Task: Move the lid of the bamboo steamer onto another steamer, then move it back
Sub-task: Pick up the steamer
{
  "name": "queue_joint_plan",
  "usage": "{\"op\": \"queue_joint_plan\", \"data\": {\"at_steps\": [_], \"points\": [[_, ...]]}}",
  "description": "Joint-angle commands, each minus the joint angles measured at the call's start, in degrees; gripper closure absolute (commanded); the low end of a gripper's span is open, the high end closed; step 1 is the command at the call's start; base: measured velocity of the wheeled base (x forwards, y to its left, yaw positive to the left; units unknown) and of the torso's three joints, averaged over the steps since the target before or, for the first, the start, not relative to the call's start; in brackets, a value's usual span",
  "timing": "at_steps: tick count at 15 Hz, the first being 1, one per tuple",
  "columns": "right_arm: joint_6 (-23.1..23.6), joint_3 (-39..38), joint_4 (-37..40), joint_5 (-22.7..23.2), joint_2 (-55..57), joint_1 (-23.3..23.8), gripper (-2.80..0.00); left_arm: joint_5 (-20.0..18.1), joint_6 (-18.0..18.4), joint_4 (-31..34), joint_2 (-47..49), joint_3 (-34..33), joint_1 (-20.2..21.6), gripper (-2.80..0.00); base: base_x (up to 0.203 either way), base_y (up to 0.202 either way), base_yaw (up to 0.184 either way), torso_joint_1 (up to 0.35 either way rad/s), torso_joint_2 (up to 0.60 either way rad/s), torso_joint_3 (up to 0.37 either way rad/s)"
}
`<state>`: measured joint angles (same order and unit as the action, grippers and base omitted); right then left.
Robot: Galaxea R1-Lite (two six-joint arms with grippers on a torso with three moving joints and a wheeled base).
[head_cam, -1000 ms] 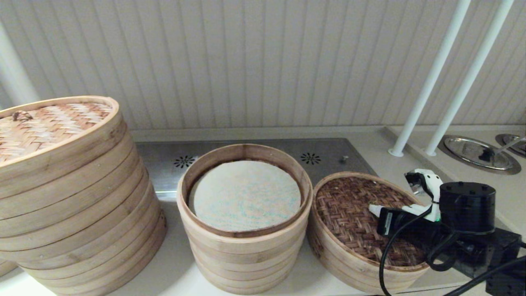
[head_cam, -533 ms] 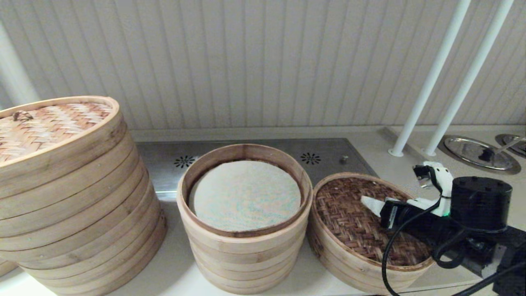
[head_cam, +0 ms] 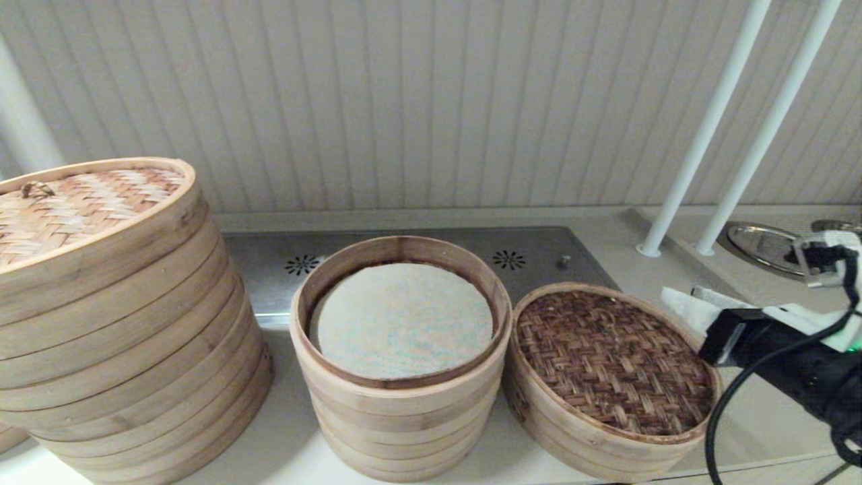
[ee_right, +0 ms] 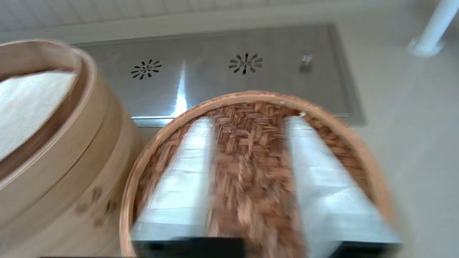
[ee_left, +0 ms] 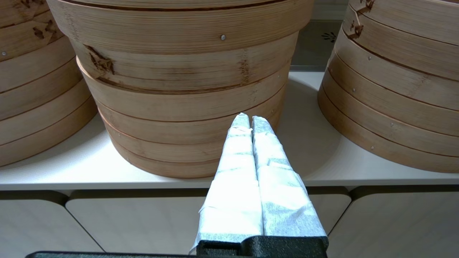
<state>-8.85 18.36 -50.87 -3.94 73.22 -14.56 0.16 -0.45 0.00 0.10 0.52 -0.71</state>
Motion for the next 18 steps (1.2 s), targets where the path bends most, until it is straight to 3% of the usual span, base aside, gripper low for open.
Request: {"op": "queue_joint_plan", "data": {"at_steps": [1,5,9,12,15,18], "points": [[2.16,-1.57,6.24,0.06,-12.96,0.97,0.0,0.02,0.01,0.0,-0.01,0.0,0.0,0.0,0.0,0.0,0.0,0.0,0.0,0.0],[5.12,-3.62,22.42,-0.19,-33.72,8.05,0.0,0.02,0.01,0.0,-0.01,0.0,0.0,0.0,0.0,0.0,0.0,0.0,0.0,0.0],[9.92,-5.08,41.31,-1.36,-50.5,9.46,0.0,0.02,0.01,0.03,-0.01,0.0,0.0,0.0,0.0,0.0,0.0,0.0,0.0,0.0],[14.66,-7.8,44.9,0.5,-57.45,12.95,0.0,-0.06,0.01,0.0,-0.01,0.0,0.0,0.0,0.0,0.0,0.0,0.0,0.0,0.0],[14.97,-16.23,45.53,3.18,-66.11,13.93,0.0,0.02,-0.07,0.0,-0.01,0.0,0.0,0.0,0.0,0.0,0.0,0.0,0.0,0.0],[13.35,-18.34,50.14,5.29,-70.09,13.99,0.0,0.02,0.01,0.0,-0.01,0.0,0.0,0.0,0.0,0.0,0.0,0.0,0.0,0.0]]}}
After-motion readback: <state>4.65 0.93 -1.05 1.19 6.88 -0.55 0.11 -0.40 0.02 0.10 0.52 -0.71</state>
